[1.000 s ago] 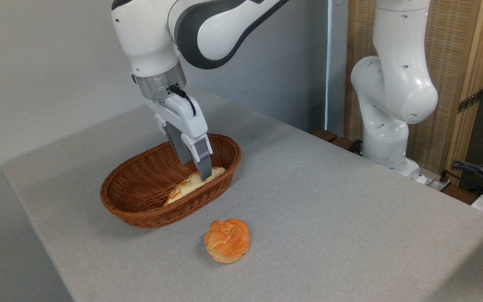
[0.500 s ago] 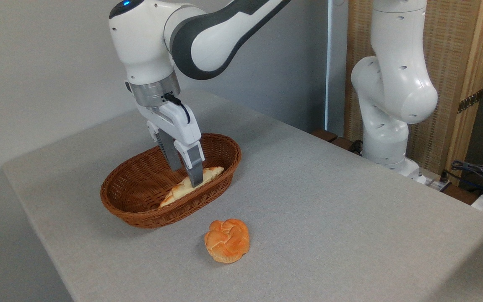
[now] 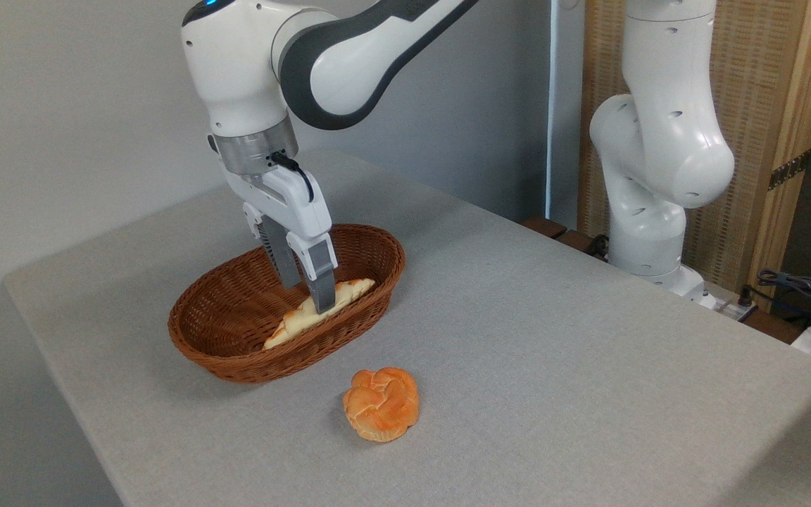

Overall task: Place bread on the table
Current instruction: 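Lower the gripper into the basket and close it on the braided bread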

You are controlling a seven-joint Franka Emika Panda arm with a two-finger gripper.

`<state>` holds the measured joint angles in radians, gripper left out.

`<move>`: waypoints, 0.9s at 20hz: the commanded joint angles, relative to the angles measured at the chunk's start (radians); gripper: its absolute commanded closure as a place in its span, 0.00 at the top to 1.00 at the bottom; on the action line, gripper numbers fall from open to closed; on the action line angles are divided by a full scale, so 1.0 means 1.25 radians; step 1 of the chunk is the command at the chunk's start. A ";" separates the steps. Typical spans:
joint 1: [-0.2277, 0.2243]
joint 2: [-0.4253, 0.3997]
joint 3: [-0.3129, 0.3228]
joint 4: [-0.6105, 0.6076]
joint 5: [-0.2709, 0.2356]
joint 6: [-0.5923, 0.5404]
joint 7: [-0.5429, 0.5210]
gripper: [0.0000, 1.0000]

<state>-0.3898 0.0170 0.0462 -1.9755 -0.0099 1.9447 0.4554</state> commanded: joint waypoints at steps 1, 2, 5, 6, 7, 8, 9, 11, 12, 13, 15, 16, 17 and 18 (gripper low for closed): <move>-0.005 0.000 0.002 -0.003 0.014 0.011 -0.015 0.29; -0.005 0.001 0.002 -0.003 0.014 0.010 -0.015 0.29; -0.005 0.001 0.002 -0.003 0.015 0.009 -0.013 0.20; -0.005 0.001 0.002 -0.003 0.015 0.009 -0.013 0.18; -0.005 0.000 0.002 -0.003 0.017 0.009 -0.012 0.13; -0.005 0.000 0.002 -0.003 0.017 0.009 -0.012 0.09; -0.005 0.000 0.002 -0.003 0.017 0.009 -0.011 0.04; -0.005 0.000 0.002 -0.003 0.017 0.009 -0.010 0.00; -0.005 0.000 0.002 -0.003 0.017 0.009 -0.007 0.00; -0.005 0.000 0.002 -0.003 0.017 0.009 -0.006 0.00; -0.005 0.000 0.002 -0.001 0.017 0.009 -0.007 0.00; -0.005 0.000 0.002 -0.001 0.017 0.009 -0.008 0.00; -0.004 -0.001 0.002 -0.001 0.017 0.008 -0.008 0.00; -0.004 -0.003 0.002 -0.001 0.017 0.008 -0.008 0.00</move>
<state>-0.3898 0.0168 0.0462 -1.9755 -0.0023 1.9447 0.4555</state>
